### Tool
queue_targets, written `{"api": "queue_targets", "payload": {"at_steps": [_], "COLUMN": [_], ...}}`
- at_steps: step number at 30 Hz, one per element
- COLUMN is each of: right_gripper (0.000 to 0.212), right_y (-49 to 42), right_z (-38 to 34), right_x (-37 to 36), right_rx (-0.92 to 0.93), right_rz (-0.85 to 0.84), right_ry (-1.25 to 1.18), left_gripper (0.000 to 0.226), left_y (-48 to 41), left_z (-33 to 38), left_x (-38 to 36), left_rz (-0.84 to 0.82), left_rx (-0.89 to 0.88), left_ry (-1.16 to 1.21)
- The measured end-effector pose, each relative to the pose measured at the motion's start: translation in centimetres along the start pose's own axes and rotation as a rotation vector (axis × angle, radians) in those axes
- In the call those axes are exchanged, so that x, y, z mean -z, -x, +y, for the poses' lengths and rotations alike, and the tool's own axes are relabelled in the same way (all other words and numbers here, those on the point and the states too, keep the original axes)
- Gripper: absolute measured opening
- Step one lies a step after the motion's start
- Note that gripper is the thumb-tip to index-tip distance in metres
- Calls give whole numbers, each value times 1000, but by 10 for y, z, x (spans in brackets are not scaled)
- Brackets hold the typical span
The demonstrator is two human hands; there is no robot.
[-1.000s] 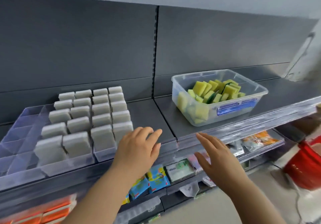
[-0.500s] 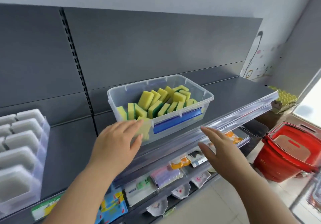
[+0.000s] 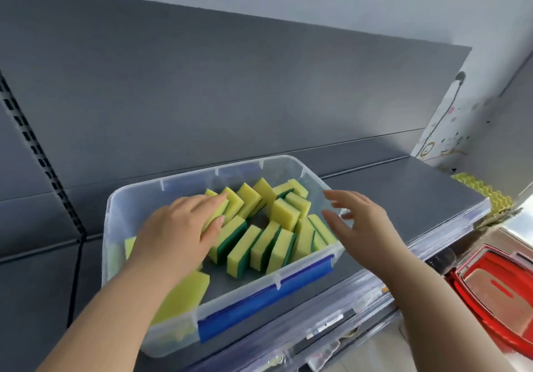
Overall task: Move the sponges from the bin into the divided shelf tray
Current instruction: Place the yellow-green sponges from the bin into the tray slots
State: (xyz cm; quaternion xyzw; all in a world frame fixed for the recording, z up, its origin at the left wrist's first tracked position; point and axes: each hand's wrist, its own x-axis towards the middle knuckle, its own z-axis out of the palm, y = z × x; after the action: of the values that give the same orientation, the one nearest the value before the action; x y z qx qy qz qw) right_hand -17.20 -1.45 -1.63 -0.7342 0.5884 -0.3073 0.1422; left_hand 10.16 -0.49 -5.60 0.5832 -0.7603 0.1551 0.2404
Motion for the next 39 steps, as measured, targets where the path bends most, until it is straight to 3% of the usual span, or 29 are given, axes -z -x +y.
{"api": "queue_targets", "payload": {"at_steps": [3,7,9,13,16,21,26,29,34,39], "right_gripper": [32,38,37,39,38,46,58,59,55,52], "right_y": [-64,-123,-135,-146,-146,-151,-144,-138,-138,-141], "right_z": [6,21,29,41,48,53,68,76,81,84], "right_x": [-20,-71,-86,-93,-94,-64,-31,-30,-32,-32], "right_rx": [73,113,200,304,367,361,407,409,431,446], "right_rz": [-97,-503,-615,-684,-751,-604,-488,-473,-429,-386], "right_ry": [45,467,643,617,627,348,119,83,5,-76], "left_gripper": [44,45,45,31,41,68,38,37,47,39], "left_y": [-3,1,-4,-33,-65,-108,-115,-114,-118,-115], "left_z": [-6,-9,-9,-11,-11,-1,-10,-12,-3,28], "left_x": [-10,-11,-12,-32,-56,-77,-93,-96,-71,-37], "left_rz": [-52,-113,-142,-256,-517,-794,-891,-918,-855,-522], "left_rx": [28,51,45,70,111,-22,-185,-213,-154,124], "left_ry": [-54,-191,-259,-363,-422,-597,-723,-730,-668,-420]}}
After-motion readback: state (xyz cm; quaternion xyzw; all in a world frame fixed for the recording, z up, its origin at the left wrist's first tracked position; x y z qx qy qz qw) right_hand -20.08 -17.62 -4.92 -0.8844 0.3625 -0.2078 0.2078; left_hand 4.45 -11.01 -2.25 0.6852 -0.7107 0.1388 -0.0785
